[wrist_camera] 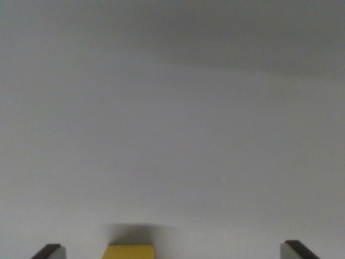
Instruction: Pick yellow cube
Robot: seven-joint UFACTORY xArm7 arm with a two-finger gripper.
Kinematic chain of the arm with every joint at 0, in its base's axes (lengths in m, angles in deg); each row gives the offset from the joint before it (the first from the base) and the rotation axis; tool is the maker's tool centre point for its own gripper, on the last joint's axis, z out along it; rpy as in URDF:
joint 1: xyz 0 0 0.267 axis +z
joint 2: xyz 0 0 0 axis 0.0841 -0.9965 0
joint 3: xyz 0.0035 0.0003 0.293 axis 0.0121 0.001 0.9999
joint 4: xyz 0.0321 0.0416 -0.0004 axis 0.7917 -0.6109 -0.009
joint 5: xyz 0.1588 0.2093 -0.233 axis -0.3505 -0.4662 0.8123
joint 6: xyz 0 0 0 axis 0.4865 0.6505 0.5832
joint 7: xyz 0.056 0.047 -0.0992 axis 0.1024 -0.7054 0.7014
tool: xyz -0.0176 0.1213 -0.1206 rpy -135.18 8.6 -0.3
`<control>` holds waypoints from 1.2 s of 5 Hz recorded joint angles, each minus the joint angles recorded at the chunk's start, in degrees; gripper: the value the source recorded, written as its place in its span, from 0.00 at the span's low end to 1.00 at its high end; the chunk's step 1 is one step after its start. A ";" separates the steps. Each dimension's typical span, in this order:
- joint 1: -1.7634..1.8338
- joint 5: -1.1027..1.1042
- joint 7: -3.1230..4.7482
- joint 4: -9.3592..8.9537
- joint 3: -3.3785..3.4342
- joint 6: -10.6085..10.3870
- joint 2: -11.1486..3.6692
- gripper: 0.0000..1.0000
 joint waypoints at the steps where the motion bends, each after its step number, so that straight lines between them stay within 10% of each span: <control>1: 0.32 -0.24 -0.30 -2.62 0.34 -2.72 -0.32 0.00; 6: 0.93 -0.69 -0.89 -7.66 1.00 -7.97 -0.92 0.00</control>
